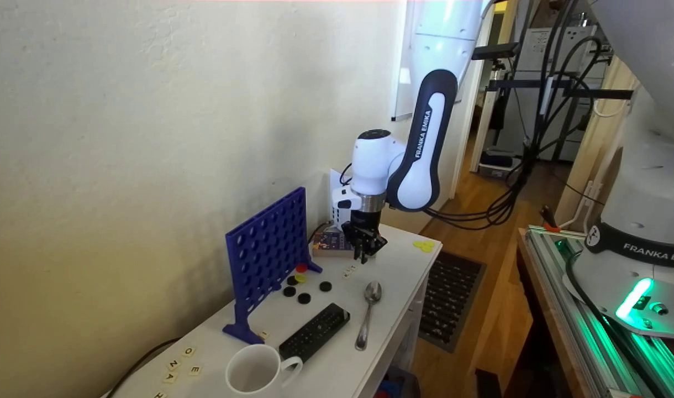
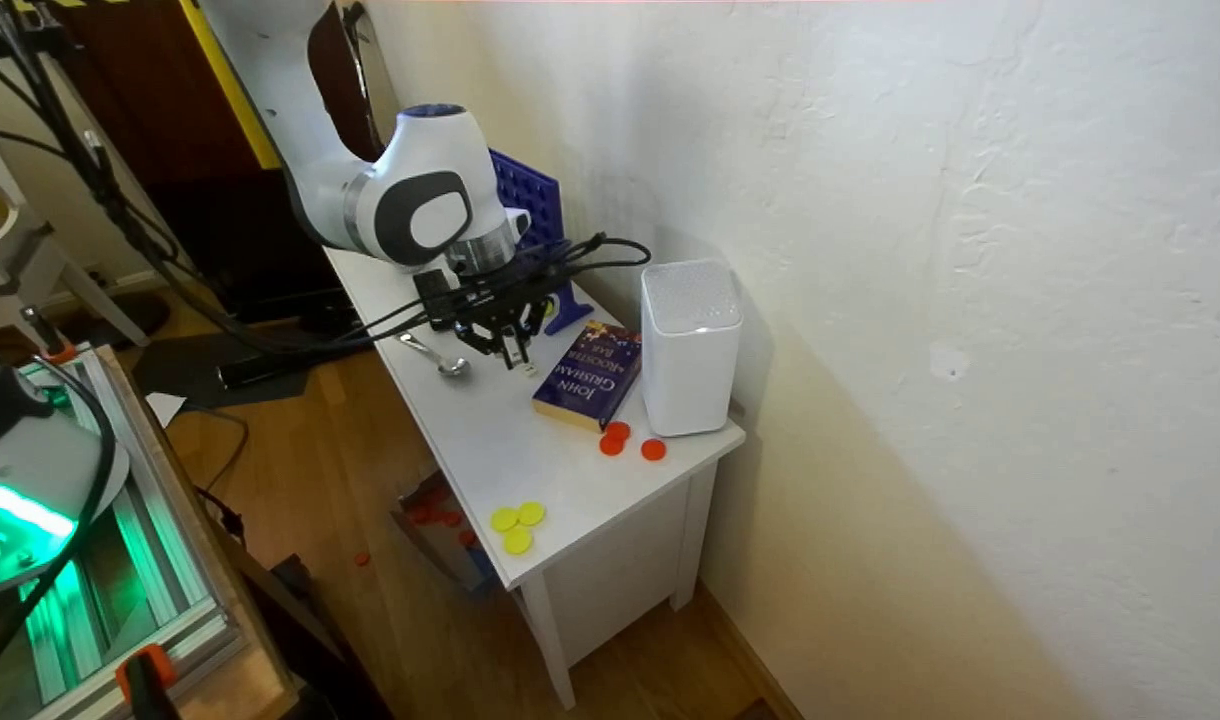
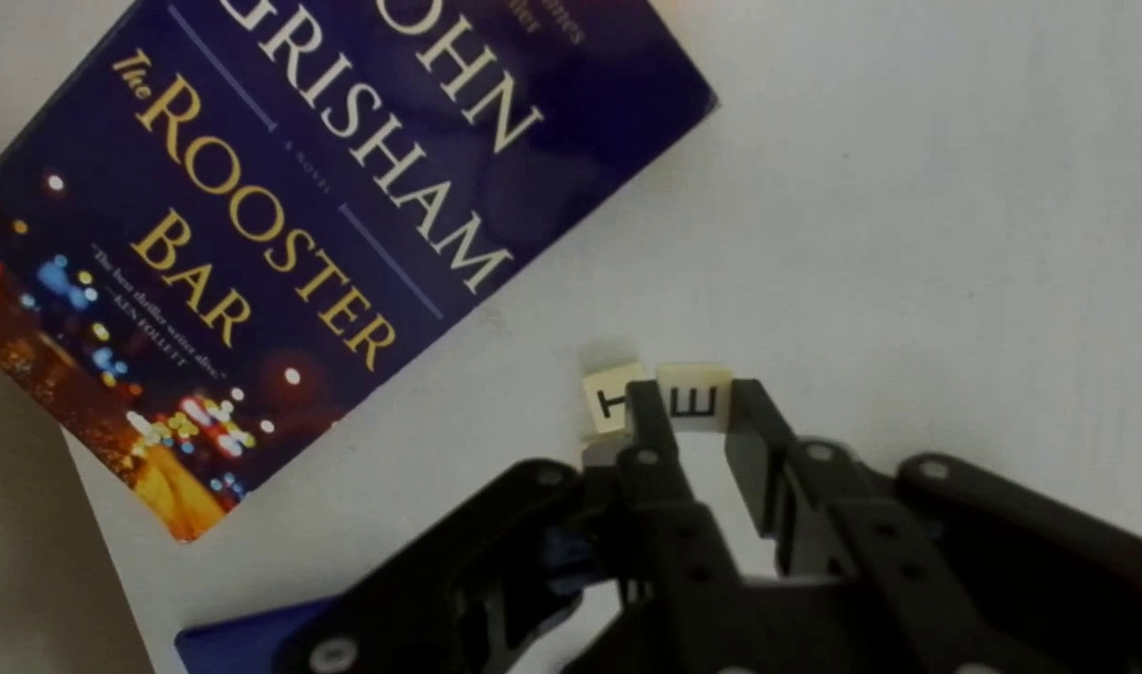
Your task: Move the letter block to the right
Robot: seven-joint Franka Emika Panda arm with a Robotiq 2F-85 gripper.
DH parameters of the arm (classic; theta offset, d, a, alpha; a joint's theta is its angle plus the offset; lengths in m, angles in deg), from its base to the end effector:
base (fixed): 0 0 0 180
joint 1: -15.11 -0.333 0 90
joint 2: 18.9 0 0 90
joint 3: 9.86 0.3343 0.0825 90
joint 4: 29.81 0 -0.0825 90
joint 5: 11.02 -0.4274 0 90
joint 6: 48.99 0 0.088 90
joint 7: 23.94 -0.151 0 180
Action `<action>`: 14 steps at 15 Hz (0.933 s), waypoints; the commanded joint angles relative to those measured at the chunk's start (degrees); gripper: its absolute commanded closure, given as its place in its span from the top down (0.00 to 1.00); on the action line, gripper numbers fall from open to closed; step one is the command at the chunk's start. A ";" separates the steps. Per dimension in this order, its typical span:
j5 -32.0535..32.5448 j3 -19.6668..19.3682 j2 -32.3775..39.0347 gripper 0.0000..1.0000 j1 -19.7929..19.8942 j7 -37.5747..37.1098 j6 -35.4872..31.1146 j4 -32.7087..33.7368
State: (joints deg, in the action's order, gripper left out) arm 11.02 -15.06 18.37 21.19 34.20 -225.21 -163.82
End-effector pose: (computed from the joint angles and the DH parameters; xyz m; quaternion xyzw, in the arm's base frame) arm 0.5040 -0.0800 -0.0047 0.8176 0.5725 0.0046 0.0610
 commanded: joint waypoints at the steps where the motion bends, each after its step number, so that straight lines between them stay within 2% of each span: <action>1: 2.19 1.06 2.56 0.05 2.49 1.77 -1.16 2.52; 14: 2.16 1.84 6.66 0.05 4.56 5.37 -1.71 6.03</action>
State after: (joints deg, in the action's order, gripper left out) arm 11.65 -14.06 23.39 24.36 38.81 -225.50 -159.16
